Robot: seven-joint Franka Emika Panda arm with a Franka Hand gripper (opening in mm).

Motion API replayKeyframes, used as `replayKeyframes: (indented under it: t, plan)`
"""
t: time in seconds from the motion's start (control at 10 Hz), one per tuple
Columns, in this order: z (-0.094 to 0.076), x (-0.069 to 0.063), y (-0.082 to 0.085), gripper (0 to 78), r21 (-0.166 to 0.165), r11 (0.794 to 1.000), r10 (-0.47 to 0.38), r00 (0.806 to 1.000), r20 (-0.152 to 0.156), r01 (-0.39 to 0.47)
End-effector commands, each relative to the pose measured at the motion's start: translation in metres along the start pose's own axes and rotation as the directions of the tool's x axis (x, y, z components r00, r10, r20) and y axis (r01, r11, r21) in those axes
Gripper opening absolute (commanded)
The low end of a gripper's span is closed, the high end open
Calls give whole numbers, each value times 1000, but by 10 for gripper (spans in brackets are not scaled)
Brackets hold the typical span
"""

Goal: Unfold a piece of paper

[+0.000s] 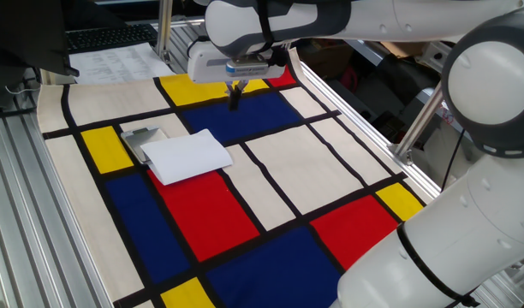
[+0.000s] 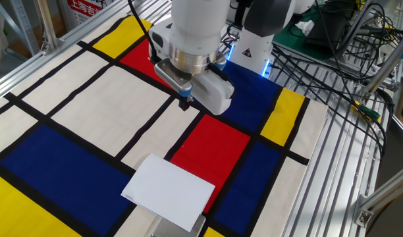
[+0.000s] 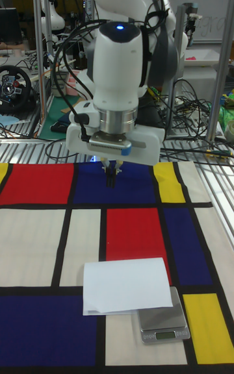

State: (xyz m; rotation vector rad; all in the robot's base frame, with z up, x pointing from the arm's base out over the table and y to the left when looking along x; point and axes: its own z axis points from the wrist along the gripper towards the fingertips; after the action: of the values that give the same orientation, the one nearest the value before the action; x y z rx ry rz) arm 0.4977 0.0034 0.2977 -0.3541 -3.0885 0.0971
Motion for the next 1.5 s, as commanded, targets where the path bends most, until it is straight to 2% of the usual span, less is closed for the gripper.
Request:
replayKeyframes:
  t: [0.1, 1.0, 1.1, 1.3, 1.5]
  plan:
    - [4, 0, 1, 0, -20, 1000, 10, 1000, 0, -10]
    - [11, -1, 1, 0, -19, 997, 78, 997, 8, -78]
    - [12, 0, 1, 0, -6, 995, 97, 995, 8, -97]
    - [19, 2, 2, 0, -6, 993, 114, 993, 8, -114]
    - [28, 8, 3, 0, 4, 976, 218, 976, 0, -218]
